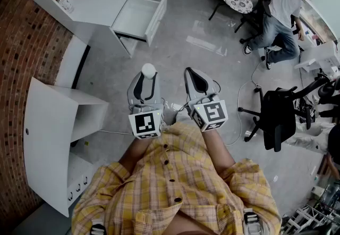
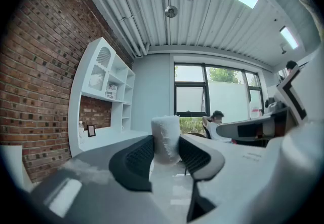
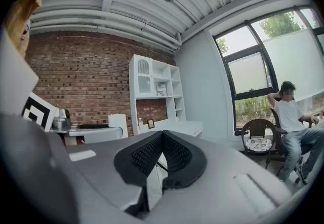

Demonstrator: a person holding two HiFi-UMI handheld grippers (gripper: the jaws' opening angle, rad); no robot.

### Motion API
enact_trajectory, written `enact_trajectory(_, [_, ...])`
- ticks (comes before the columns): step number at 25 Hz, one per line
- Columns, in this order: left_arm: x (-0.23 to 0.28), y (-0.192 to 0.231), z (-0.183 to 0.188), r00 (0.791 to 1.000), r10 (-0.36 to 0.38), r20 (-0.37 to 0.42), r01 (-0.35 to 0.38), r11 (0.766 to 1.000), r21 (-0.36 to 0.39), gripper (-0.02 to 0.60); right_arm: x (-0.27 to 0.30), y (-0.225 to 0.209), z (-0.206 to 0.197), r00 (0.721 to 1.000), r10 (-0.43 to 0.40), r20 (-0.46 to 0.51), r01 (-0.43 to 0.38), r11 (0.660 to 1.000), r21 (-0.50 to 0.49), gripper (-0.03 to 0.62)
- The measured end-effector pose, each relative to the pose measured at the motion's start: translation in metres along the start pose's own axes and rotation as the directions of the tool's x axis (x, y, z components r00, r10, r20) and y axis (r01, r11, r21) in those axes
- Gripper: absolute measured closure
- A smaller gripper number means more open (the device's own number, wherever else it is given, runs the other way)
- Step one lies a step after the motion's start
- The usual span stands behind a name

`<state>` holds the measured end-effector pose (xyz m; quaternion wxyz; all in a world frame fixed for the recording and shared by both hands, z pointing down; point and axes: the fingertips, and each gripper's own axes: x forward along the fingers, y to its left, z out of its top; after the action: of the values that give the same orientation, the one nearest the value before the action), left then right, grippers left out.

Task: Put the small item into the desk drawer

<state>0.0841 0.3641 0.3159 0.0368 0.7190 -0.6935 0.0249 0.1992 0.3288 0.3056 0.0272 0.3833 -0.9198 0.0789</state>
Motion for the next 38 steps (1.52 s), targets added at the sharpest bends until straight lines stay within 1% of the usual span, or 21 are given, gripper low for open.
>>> enact_trajectory(3, [-0.005, 0.005, 0.003, 1.0, -0.006, 0.009, 0.005, 1.0, 0.023, 0.414, 0.0, 0.007, 0.003, 1.0, -0.006, 0.01, 0.006, 1.0, -0.007, 0.594])
enact_trajectory(7, [-0.015, 0.011, 0.004, 1.0, -0.006, 0.019, 0.006, 1.0, 0.001, 0.414, -0.003, 0.02, 0.003, 1.0, -0.013, 0.021, 0.013, 1.0, -0.015, 0.594])
enact_trajectory(9, [-0.02, 0.015, 0.003, 1.0, -0.014, 0.022, 0.013, 1.0, 0.01, 0.414, -0.004, 0.027, 0.002, 1.0, -0.012, 0.024, 0.012, 1.0, -0.015, 0.594])
enact_trajectory(11, [-0.024, 0.02, 0.002, 1.0, -0.016, 0.02, 0.016, 1.0, 0.012, 0.414, -0.004, 0.034, 0.004, 0.999, -0.005, 0.033, 0.005, 1.0, -0.007, 0.594])
enact_trajectory(15, [-0.031, 0.022, -0.007, 1.0, -0.013, -0.007, 0.013, 1.0, -0.009, 0.414, -0.009, 0.045, 0.006, 0.999, 0.02, 0.038, -0.02, 1.0, -0.006, 0.592])
enact_trajectory(20, [-0.032, 0.022, -0.007, 1.0, -0.014, -0.005, 0.014, 1.0, 0.01, 0.414, -0.001, 0.047, 0.007, 0.998, 0.039, 0.042, -0.04, 0.999, 0.007, 0.592])
enact_trajectory(23, [-0.029, 0.028, -0.01, 1.0, -0.003, -0.004, 0.003, 1.0, 0.006, 0.414, 0.009, 0.049, 0.006, 0.997, 0.06, 0.048, -0.06, 0.998, -0.001, 0.592])
enact_trajectory(28, [-0.008, 0.042, -0.012, 1.0, 0.009, -0.004, -0.009, 1.0, 0.01, 0.414, 0.034, 0.047, 0.003, 0.994, 0.084, 0.066, -0.084, 0.996, -0.009, 0.592])
enact_trajectory(31, [0.012, 0.056, -0.013, 1.0, 0.008, -0.011, -0.008, 1.0, 0.015, 0.414, 0.06, 0.043, 0.0, 0.995, 0.087, 0.054, -0.087, 0.996, 0.0, 0.592])
enact_trajectory(35, [0.051, 0.078, -0.013, 1.0, -0.003, -0.019, 0.003, 1.0, 0.016, 0.414, 0.102, 0.033, -0.002, 0.996, 0.085, 0.037, -0.085, 0.996, 0.011, 0.592])
enact_trajectory(38, [0.087, 0.091, -0.014, 0.999, -0.005, -0.039, 0.006, 1.0, 0.007, 0.414, 0.133, 0.017, -0.002, 0.996, 0.081, 0.023, -0.081, 0.997, 0.012, 0.592])
